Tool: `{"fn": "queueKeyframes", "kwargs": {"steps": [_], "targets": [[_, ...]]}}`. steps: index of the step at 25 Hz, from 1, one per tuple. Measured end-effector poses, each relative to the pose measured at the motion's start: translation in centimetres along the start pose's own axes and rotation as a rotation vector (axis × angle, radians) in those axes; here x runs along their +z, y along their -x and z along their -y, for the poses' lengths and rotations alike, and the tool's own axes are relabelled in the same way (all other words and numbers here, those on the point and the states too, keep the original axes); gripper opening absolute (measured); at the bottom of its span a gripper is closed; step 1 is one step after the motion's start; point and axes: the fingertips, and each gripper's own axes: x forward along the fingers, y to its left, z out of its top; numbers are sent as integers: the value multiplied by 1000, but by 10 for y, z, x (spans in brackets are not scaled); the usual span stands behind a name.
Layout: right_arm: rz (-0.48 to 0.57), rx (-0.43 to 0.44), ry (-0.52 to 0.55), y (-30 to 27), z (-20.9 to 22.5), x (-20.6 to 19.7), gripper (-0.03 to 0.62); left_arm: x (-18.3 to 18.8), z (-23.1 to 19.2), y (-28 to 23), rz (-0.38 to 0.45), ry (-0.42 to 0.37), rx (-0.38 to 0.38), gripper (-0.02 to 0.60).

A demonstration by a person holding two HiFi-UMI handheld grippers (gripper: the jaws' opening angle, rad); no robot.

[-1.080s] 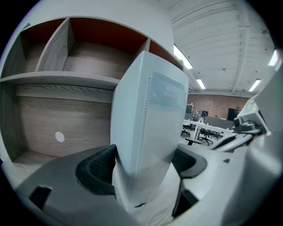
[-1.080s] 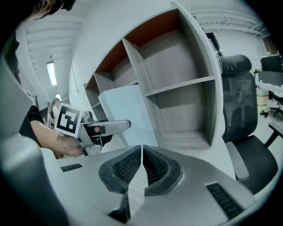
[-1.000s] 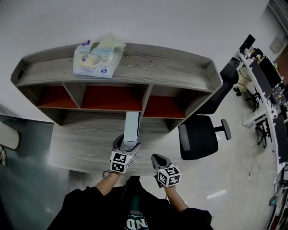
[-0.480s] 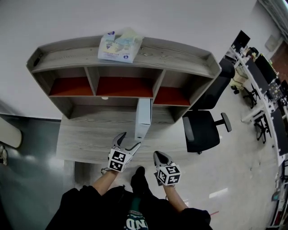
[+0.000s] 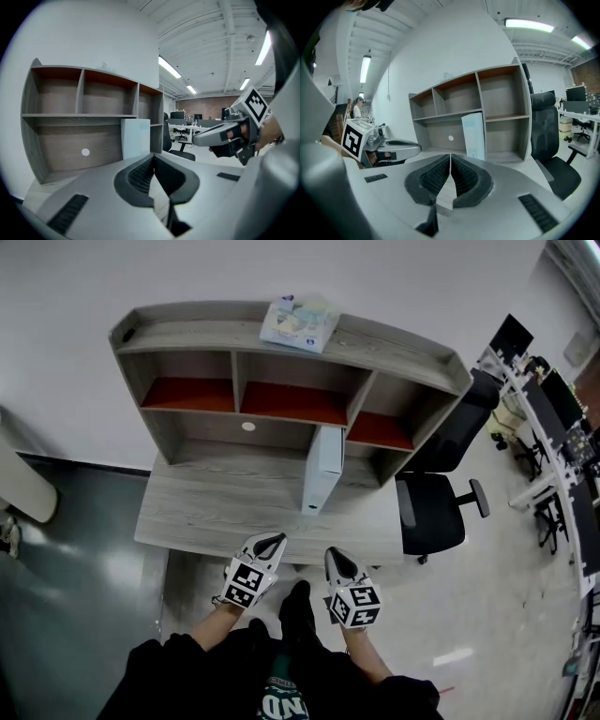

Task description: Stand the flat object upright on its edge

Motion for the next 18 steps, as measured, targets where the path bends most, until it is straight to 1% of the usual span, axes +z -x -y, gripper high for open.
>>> {"fn": "queueKeyframes", "kwargs": {"steps": [7,12,18], "targets": [[38,0,25,17,-22,5,38,-1,8,36,38,11,-14,12],[55,0,37,20,-32,9,36,-3,7,46,32,31,-17,12],[46,7,56,19,-42,7,34,-7,8,51,20,35,-34,12]]}}
